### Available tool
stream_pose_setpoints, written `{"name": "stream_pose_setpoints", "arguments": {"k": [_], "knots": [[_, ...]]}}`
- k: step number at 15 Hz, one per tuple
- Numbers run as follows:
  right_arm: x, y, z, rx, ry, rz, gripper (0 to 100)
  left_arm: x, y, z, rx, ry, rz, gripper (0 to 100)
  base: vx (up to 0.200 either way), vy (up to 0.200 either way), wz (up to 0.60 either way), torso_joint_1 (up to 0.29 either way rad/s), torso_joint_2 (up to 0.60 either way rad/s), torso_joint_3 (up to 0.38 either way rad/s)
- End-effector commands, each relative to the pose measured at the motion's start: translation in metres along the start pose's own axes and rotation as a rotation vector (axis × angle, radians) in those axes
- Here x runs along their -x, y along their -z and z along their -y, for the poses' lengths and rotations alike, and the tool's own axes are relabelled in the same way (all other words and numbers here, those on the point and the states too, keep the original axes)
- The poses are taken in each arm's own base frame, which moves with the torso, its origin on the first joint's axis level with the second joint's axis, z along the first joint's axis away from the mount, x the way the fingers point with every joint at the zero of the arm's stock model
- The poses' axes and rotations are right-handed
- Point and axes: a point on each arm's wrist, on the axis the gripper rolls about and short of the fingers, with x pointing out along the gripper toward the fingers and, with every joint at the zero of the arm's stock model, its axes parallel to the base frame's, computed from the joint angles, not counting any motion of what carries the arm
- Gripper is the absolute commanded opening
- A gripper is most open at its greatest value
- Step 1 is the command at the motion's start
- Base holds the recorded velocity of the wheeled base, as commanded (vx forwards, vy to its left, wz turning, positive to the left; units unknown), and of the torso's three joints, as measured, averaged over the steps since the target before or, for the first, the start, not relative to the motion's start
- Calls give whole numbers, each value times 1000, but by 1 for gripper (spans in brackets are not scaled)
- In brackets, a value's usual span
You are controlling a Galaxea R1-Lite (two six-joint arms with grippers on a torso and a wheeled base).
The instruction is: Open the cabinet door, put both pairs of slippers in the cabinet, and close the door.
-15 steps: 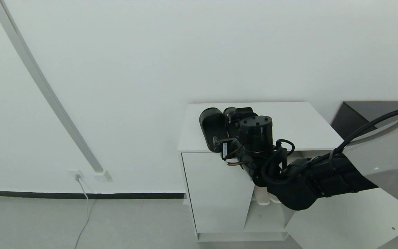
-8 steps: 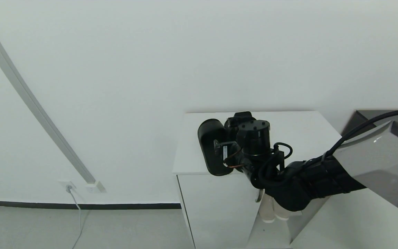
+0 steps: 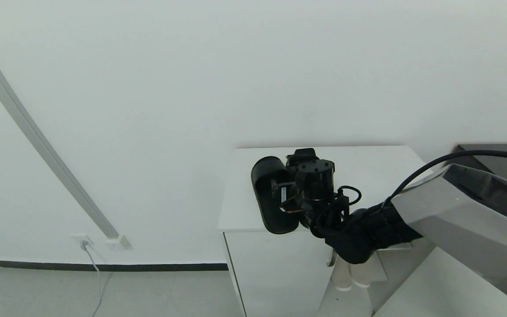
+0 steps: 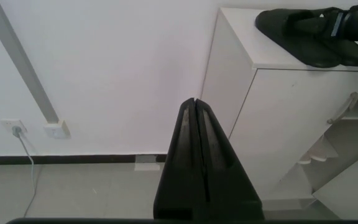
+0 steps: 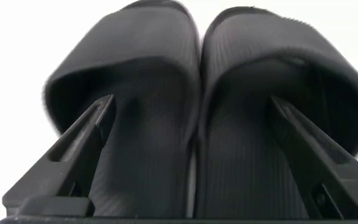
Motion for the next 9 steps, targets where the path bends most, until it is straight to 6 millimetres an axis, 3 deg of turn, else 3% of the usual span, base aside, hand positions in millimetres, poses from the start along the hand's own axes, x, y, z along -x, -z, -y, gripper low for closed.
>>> {"name": "stream_pose_setpoints", "arguments": {"k": [1, 6, 7, 9], "knots": [[-12, 7, 1, 8, 11, 2, 100, 0, 0, 0, 0, -1, -1, 0, 0, 0, 0, 0, 0, 0], [-31, 7, -3, 17, 18, 38, 100, 0, 0, 0, 0, 1, -1, 0, 0, 0, 0, 0, 0, 0], [-32, 6, -5, 17, 16, 46, 0, 0, 0, 0, 0, -1, -1, 0, 0, 0, 0, 0, 0, 0], [-32, 6, -5, 19, 15, 43, 0, 0, 0, 0, 0, -1, -1, 0, 0, 0, 0, 0, 0, 0]]}}
